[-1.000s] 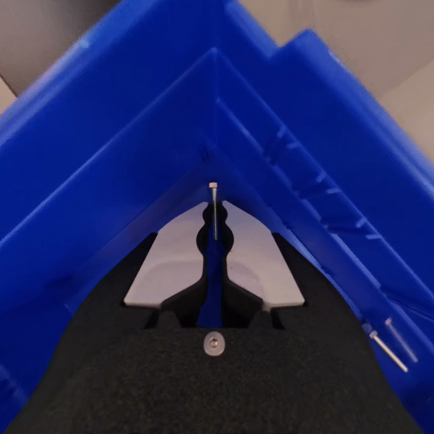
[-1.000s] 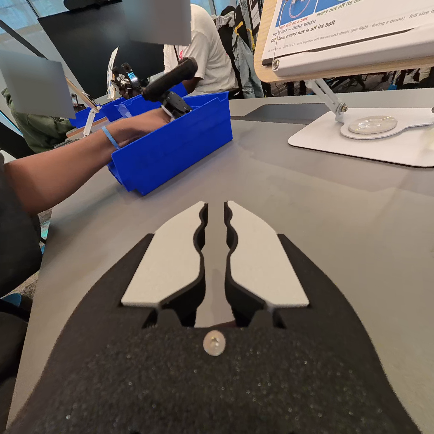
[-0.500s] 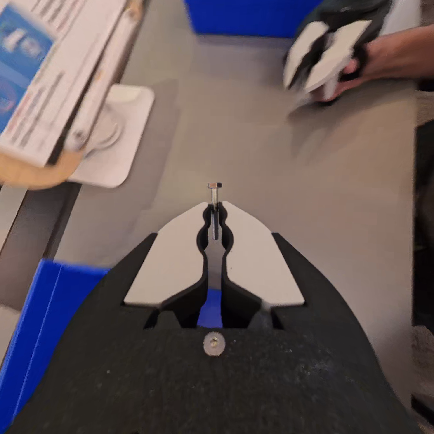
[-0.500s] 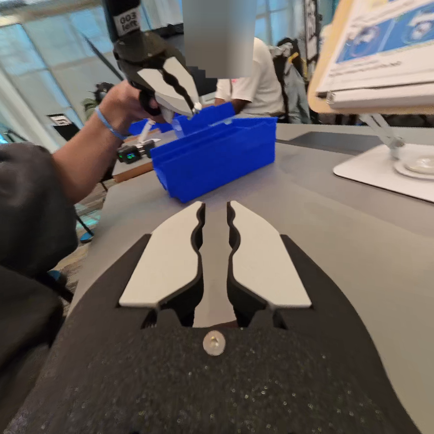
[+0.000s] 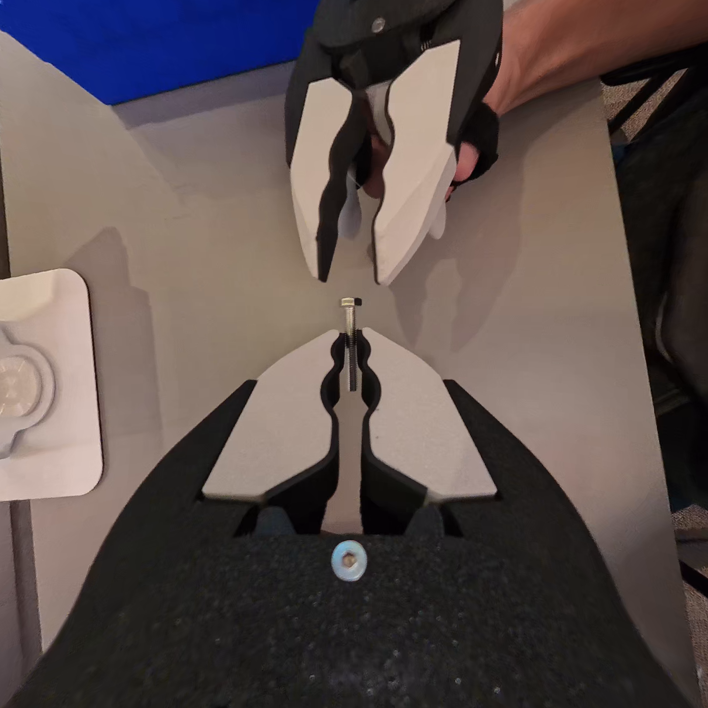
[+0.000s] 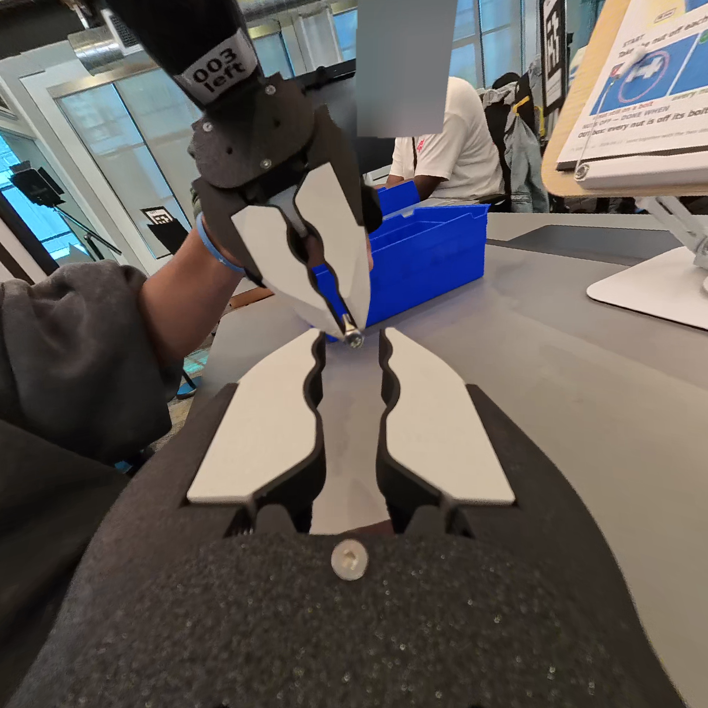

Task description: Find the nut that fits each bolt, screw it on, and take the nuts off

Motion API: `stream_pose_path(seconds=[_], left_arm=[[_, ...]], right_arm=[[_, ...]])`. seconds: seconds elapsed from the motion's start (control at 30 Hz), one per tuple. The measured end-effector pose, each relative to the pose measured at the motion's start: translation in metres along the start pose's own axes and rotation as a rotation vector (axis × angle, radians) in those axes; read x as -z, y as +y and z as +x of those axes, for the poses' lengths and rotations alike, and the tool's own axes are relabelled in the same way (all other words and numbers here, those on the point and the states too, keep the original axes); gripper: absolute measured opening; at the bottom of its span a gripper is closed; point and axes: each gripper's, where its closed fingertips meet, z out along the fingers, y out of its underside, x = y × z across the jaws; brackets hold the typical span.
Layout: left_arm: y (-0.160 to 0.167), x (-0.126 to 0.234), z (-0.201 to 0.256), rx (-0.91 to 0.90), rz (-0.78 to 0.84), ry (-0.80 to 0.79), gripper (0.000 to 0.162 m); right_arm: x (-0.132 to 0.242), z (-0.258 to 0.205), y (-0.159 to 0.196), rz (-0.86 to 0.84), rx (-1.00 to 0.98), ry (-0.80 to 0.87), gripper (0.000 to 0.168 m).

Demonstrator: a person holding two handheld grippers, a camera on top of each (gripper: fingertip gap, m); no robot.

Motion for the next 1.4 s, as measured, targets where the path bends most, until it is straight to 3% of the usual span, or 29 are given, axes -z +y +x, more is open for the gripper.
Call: stream_pose_path(seconds=[0.03, 0.2, 0.33, 0.57, 0.8, 0.9, 1.0, 1.13, 1.2, 1.3, 1.4], left_arm=[[-0.002, -0.002, -0.001, -0.005, -0.005, -0.002, 0.005], [0.005, -0.011, -0.01, -0.009, -0.064, -0.033, 0.005], [0.034, -0.044, -0.024, 0.04, -0.177, -0.029, 0.005], [0.06, -0.088, -0.042, 0.083, -0.217, -0.002, 0.005], [0.074, -0.095, -0.037, -0.027, -0.257, -0.03, 0.007], [0.074, -0.08, -0.033, 0.025, -0.227, -0.057, 0.023], [0.072, -0.046, -0.024, 0.107, -0.128, -0.17, 0.025], [0.056, -0.001, -0.004, 0.359, 0.225, -0.371, 0.022], [0.055, 0.007, 0.015, 0.505, 0.394, -0.379, 0.019], [0.069, -0.001, 0.046, 0.577, 0.429, -0.369, 0.021], [0.077, -0.005, 0.068, 0.539, 0.461, -0.395, 0.02]], right_arm=[[0.001, 0.003, 0.0, -0.002, -0.013, 0.009, 0.026], [0.01, 0.028, 0.011, -0.08, -0.036, 0.091, 0.026], [0.016, 0.048, 0.013, -0.085, -0.068, 0.184, 0.025], [0.023, 0.06, 0.014, -0.088, -0.103, 0.229, 0.025], [0.021, 0.06, 0.022, -0.134, -0.121, 0.218, 0.025], [0.019, 0.055, 0.038, -0.254, -0.047, 0.205, 0.025], [0.02, 0.049, 0.055, -0.464, 0.084, 0.192, 0.026], [0.012, 0.059, 0.064, -0.681, 0.337, 0.209, 0.03], [0.003, 0.072, 0.073, -0.691, 0.362, 0.201, 0.03], [-0.005, 0.075, 0.092, -0.719, 0.267, 0.1, 0.027], [-0.008, 0.083, 0.081, -0.67, 0.28, 0.118, 0.02]])
